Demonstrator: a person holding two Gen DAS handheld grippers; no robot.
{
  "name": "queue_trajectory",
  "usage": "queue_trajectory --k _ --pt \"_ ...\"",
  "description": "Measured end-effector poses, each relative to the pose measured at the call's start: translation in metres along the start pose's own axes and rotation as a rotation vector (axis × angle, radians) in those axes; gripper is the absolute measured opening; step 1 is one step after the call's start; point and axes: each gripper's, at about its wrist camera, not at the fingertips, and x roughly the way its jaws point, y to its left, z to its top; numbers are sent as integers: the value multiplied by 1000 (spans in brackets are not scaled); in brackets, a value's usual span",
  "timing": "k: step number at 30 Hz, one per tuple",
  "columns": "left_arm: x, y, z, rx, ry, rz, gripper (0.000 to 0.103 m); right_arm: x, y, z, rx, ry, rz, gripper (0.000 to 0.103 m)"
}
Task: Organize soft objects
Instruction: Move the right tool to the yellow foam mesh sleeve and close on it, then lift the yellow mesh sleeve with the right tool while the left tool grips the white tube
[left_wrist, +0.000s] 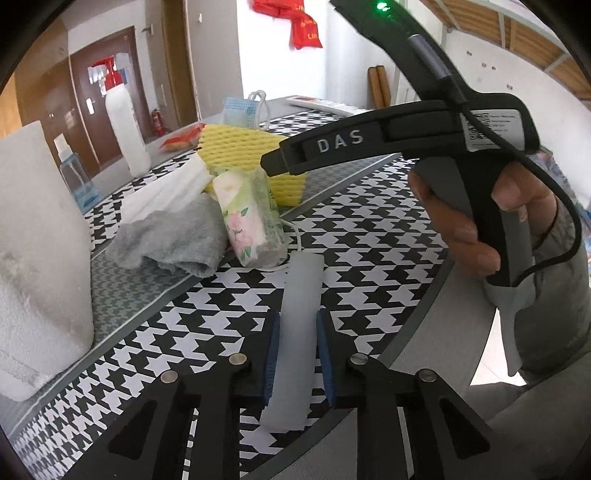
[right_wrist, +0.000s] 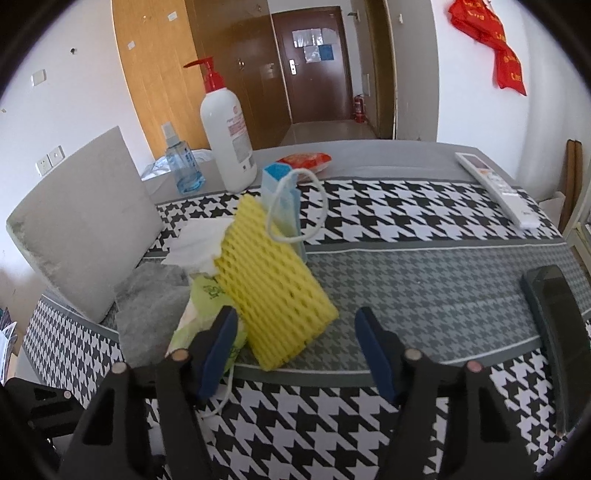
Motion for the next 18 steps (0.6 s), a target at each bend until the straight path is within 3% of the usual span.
queue_trajectory --k 5,10,13,18 --pt "-1 -1 0 4 -5 -5 20 7 3 1 -5 25 13 47" --pt "-2 -1 0 6 -7 -5 19 5 4 0 -12 29 20 21" --pt "-3 -2 -1 11 -12 -3 18 -2 7 -1 -16 11 27 13" --pt "-9 -5 -2 23 -28 -11 15 -21 12 -1 -30 -24 36 12"
